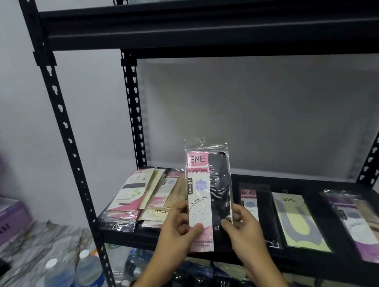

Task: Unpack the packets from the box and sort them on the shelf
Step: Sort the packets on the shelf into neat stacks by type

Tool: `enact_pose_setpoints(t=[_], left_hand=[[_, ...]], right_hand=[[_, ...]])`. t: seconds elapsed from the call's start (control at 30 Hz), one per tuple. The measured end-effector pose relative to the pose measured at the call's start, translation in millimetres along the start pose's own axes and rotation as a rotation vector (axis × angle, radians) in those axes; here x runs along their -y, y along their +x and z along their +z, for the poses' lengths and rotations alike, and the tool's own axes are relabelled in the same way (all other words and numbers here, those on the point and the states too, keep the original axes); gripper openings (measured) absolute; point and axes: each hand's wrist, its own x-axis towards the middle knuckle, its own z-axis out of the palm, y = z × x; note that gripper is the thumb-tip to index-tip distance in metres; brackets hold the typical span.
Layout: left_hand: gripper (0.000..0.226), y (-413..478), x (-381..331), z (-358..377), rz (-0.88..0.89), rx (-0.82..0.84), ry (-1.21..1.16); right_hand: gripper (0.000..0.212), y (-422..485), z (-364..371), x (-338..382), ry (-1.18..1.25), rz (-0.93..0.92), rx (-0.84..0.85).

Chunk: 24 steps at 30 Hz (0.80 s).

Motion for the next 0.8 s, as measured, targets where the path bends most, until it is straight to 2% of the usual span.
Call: enact_pose_setpoints(t=[0.23,0.47,0.63,0.73,0.8], left_hand=[[0.049,4.4,5.9,29.0,-0.023,0.043,0.056],[0.042,15.1,5.7,90.9,-0.041,0.069,0.164],[0.039,37.4,20.9,120.8,-0.031,0.036,0.386],[0.036,50.3,23.8,127.8,-0.002,0.018,0.529],[0.041,58.9,26.0,132.0,0.005,0.019,0.636]], right_hand=[[0.043,-5.0,-29.7,-5.7,-0.012,-0.020,-0.101],[0.036,-5.9,-80.0,-12.0,-0.075,0.001,-0.181],[0.031,9.3,-105.6,-19.1,-0.182,0.034,-0.118],[0.019,27.3,-105.7,-29.6,-0.319,0.051,-0.136],[0.020,40.6,-103.0,-39.0,-0.402,0.061,-0.153]])
